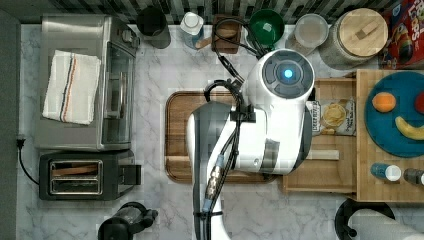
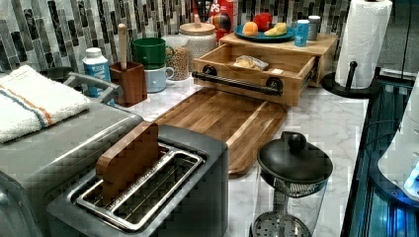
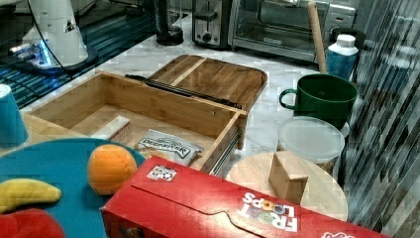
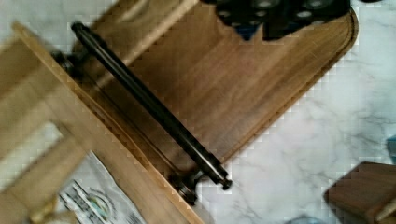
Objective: Close the drawer.
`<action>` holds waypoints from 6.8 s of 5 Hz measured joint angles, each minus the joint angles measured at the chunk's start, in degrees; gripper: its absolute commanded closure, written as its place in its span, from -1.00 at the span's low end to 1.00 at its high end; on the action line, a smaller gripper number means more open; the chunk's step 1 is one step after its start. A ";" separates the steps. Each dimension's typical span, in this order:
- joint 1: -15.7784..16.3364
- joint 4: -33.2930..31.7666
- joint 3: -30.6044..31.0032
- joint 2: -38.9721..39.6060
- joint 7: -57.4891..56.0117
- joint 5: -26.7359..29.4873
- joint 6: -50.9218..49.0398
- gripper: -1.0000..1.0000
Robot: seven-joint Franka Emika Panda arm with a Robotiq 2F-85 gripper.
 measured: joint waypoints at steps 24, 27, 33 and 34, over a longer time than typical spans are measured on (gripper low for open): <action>-11.07 -12.37 -4.26 16.16 -75.78 1.13 23.08 1.00; -21.56 3.92 -5.59 26.56 -85.13 5.24 17.07 1.00; -18.71 5.20 -9.00 27.25 -85.52 3.25 16.79 1.00; -18.72 5.20 -9.03 27.22 -85.57 3.32 16.87 1.00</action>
